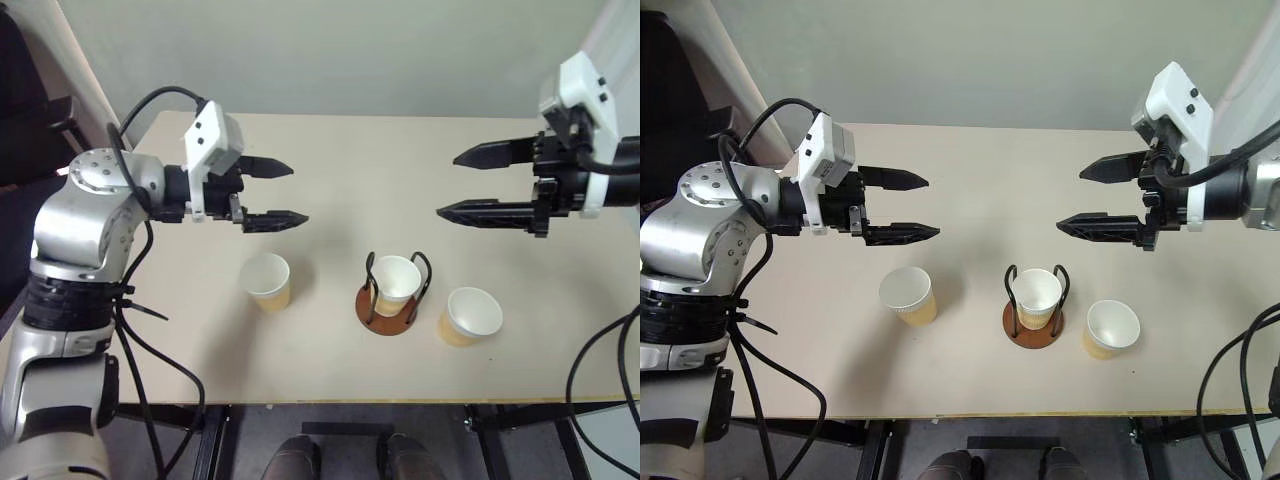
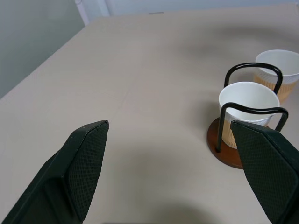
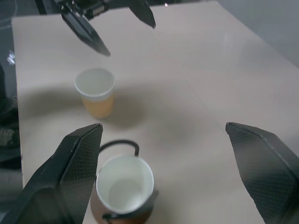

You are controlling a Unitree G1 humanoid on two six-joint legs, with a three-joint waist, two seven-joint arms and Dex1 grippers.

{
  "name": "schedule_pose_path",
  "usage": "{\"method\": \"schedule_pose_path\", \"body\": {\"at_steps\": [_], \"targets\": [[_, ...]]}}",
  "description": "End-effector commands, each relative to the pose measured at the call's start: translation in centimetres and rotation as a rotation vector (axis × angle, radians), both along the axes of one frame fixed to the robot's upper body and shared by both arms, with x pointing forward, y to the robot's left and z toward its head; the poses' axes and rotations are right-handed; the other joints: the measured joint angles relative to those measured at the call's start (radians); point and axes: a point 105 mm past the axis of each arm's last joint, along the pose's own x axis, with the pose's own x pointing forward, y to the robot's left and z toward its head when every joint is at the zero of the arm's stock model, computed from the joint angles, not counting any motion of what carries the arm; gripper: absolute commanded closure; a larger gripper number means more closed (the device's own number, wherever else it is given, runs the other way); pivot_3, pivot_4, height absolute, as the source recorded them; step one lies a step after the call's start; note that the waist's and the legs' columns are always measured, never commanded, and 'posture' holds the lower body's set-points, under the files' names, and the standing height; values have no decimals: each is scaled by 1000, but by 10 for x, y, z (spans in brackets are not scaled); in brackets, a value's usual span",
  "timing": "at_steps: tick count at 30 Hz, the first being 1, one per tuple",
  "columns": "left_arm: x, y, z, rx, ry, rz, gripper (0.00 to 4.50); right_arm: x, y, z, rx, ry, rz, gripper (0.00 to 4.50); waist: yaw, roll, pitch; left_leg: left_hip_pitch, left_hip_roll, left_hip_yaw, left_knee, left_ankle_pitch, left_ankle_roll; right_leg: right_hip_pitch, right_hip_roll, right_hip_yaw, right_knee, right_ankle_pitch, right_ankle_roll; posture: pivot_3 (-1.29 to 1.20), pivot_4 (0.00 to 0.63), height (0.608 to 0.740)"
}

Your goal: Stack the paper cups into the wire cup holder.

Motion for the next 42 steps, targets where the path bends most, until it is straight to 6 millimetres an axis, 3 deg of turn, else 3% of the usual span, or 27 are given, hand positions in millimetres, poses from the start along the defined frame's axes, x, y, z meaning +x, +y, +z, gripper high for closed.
{"method": "schedule_pose_path", "body": {"at_steps": [1,10,18,24,28,36,42], "targets": [[-11,8,0,72,-2,-38,0,-15,1,5,-23,-13,45,130,0,0,0,0,0,0,-1,0,0,-1,0,0,0,0,0,0,150,740],[-31,36,-18,338,33,-78,0,-19,10,-10,-42,35,121,130,-5,0,0,0,0,-1,-1,0,0,-2,0,0,2,-1,-1,0,150,740],[-57,58,-48,628,43,-148,0,-12,22,-15,-18,27,193,130,-9,0,0,0,1,-1,0,-1,1,-3,0,0,3,-2,-3,0,150,740],[-41,61,-58,745,-108,-162,0,-22,33,-20,15,40,274,130,-6,0,0,0,0,-1,0,-2,2,-2,0,0,4,-5,-7,0,150,740],[-30,54,-61,729,-156,-180,0,-31,33,-23,17,60,304,130,-6,0,-1,0,0,-1,1,-2,2,-3,0,0,5,-5,-7,0,150,740],[-10,48,-67,738,-192,-209,0,-38,35,-27,16,70,315,130,-7,0,-1,-1,0,-1,1,-2,1,-4,0,0,7,-4,-6,0,150,740],[-10,46,-73,766,-179,-267,0,-36,35,-26,32,55,285,130,-7,0,-1,-1,0,-1,1,-2,1,-4,0,0,8,-3,-5,0,150,740]]}}
